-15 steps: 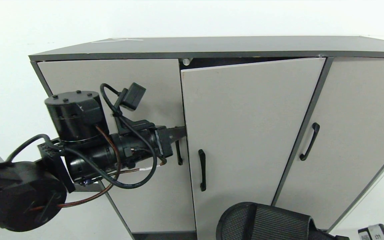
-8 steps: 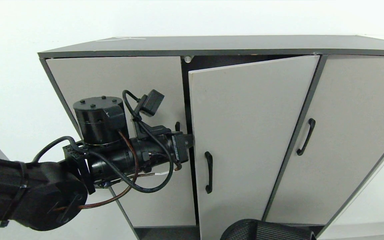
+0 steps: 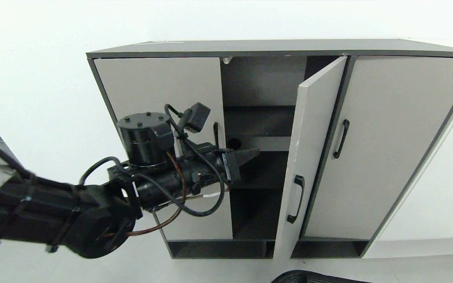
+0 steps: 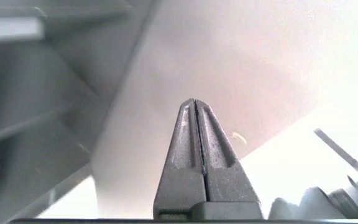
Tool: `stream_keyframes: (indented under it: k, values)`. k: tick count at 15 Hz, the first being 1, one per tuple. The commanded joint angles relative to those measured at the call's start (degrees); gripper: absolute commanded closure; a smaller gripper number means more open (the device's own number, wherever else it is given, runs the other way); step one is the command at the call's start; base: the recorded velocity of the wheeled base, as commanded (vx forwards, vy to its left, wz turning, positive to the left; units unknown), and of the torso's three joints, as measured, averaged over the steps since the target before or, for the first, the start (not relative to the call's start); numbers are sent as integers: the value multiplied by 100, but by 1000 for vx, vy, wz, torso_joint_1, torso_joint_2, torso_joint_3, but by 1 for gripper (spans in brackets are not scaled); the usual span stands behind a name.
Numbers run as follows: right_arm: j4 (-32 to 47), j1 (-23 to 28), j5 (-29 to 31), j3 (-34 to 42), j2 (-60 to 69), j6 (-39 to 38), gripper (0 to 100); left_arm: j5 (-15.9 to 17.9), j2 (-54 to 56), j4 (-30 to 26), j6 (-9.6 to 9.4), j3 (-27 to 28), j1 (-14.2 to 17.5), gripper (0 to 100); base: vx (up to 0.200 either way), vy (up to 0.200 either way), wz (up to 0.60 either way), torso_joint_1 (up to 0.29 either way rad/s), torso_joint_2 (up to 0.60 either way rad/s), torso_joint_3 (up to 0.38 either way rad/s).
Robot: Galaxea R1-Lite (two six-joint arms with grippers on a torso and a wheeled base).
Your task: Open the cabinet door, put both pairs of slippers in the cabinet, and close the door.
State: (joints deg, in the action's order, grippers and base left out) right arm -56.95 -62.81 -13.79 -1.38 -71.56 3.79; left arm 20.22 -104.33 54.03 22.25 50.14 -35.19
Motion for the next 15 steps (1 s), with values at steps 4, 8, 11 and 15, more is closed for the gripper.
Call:
stream_keyframes:
  k: [4, 8, 11, 15]
  values:
    - [0, 5, -1, 15, -7, -1, 100, -818, -1160, 310, -10, 892, -1104, 100, 0, 0, 0, 0, 0, 0]
    - [0, 23, -1, 23, -78, -10, 100, -915, -1099, 846, 8, 743, -2536, 100, 0, 0, 0, 0, 0, 0]
    - [0, 23, 8, 50, -95, -10, 100, -985, -1099, 1057, -10, 646, -2053, 100, 0, 0, 0, 0, 0, 0]
    - [0, 207, 43, 32, -95, -10, 100, -2295, -369, 1040, -1557, 5, 338, 100, 0, 0, 0, 0, 0, 0]
